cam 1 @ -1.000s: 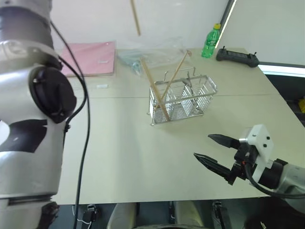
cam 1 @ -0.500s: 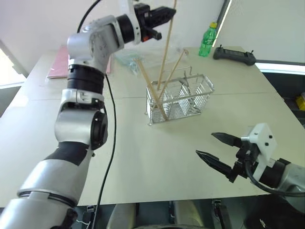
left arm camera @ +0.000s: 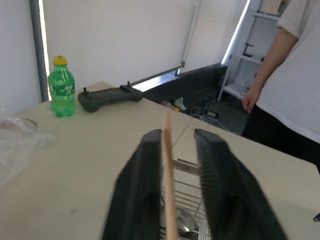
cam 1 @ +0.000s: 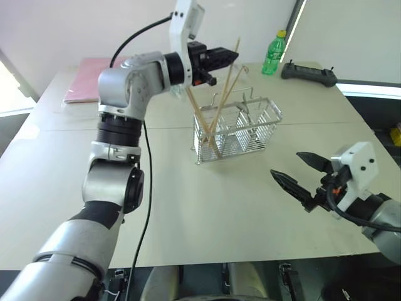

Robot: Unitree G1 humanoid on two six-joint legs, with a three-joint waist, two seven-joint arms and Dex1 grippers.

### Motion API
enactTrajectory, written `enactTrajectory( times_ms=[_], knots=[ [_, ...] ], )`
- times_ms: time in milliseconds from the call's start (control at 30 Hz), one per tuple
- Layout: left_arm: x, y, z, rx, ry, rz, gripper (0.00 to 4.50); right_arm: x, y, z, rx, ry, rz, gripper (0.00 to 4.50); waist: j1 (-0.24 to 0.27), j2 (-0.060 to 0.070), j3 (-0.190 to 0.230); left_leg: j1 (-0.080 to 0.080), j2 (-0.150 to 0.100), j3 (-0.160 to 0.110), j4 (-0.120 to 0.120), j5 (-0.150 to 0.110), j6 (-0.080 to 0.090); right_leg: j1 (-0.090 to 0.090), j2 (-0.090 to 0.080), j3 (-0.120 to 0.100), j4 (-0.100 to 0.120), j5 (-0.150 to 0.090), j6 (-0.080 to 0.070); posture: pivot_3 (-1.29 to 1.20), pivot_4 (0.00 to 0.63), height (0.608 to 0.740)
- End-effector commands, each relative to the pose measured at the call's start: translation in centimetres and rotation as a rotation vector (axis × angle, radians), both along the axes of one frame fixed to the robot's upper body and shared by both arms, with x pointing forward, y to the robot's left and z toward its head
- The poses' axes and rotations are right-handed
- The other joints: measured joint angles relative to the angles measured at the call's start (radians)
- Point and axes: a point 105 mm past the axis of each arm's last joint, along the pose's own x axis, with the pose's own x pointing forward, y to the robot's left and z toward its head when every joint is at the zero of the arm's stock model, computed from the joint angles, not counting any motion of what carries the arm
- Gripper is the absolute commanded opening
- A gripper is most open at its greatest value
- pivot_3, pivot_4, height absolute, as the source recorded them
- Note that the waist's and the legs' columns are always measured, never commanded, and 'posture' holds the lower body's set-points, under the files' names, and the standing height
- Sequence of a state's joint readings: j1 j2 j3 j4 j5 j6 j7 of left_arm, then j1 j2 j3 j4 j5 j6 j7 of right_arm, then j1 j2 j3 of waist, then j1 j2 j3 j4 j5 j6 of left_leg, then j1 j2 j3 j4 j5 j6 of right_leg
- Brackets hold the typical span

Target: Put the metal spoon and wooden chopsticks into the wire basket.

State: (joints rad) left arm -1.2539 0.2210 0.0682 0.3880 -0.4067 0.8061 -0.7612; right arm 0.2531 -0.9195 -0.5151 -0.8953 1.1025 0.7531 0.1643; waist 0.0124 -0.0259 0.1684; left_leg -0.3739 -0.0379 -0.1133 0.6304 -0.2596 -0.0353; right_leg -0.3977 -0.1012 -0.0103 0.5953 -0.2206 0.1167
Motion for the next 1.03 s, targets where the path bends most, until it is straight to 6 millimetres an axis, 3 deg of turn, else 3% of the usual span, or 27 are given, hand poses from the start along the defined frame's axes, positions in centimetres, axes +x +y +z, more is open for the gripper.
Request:
enactTrajectory(
  times_ms=[33, 100, 333, 433, 567, 733, 867, 1033],
  knots=[
    [-1.0, 0.0, 2.1, -0.033, -0.097, -0.004, 3.01, 0.0, 0.4, 0.6, 0.005, -0.029, 0.017, 4.18, 0.001, 0.000, 0.000, 0.000, 0.000, 0.000, 0.000, 0.000, 0.000, 0.000, 0.000, 0.000, 0.000, 0.000, 0.000, 0.00, 0.150, 0.722],
    [-1.3, 0.3, 2.7, -0.056, -0.122, -0.009, 3.99, 0.0, 0.5, 0.6, 0.002, -0.025, 0.027, 4.18, 0.001, 0.000, 0.000, 0.000, 0.000, 0.000, 0.000, 0.000, 0.000, 0.000, 0.000, 0.000, 0.000, 0.000, 0.000, 0.00, 0.150, 0.722],
    [-1.6, 2.8, 4.5, -0.133, -0.162, 0.024, 3.99, 0.4, -0.1, 1.9, -0.030, -0.062, 0.050, 4.18, -0.001, 0.001, 0.000, 0.001, 0.000, 0.000, 0.001, 0.000, 0.000, 0.001, 0.000, 0.000, 0.000, -0.001, -0.001, 0.00, 0.150, 0.722],
    [-3.4, 5.3, 3.9, -0.033, -0.301, -0.043, 3.99, 0.5, -1.3, 3.6, -0.056, -0.087, 0.083, 4.18, -0.009, 0.005, 0.000, 0.001, 0.000, 0.002, 0.000, 0.000, 0.000, 0.000, 0.000, 0.001, 0.000, -0.001, -0.002, 0.00, 0.150, 0.722],
    [-6.2, 9.4, -0.6, 0.279, -0.380, -0.179, 3.99, 0.5, -3.3, 4.5, -0.116, -0.075, 0.100, 4.18, -0.018, 0.006, -0.001, 0.002, 0.002, 0.002, -0.002, 0.000, 0.000, -0.001, 0.002, 0.002, 0.000, -0.002, -0.005, 0.00, 0.150, 0.722],
    [-7.8, 14.4, -6.7, 0.546, -0.232, -0.224, 3.99, 0.1, -3.8, 4.3, -0.126, -0.038, 0.156, 4.18, -0.001, 0.006, 0.000, 0.000, 0.002, 0.002, 0.000, 0.000, 0.000, 0.000, 0.002, 0.002, -0.001, -0.003, -0.008, 0.00, 0.150, 0.722],
    [-8.1, 15.8, -8.5, 0.593, -0.172, -0.202, 3.99, -0.1, -3.1, 3.6, -0.103, -0.024, 0.191, 4.18, 0.011, 0.005, 0.000, -0.001, 0.003, 0.000, 0.001, 0.000, 0.000, 0.001, 0.002, 0.002, -0.001, -0.004, -0.008, 0.00, 0.150, 0.722],
    [-8.8, 15.6, -8.8, 0.587, -0.170, -0.195, 3.99, 0.2, -2.1, 3.1, -0.076, -0.016, 0.224, 4.18, 0.014, 0.005, 0.000, 0.000, 0.004, 0.001, 0.001, 0.000, 0.000, 0.001, 0.001, 0.003, -0.002, -0.004, -0.008, 0.00, 0.150, 0.722]
  ],
)
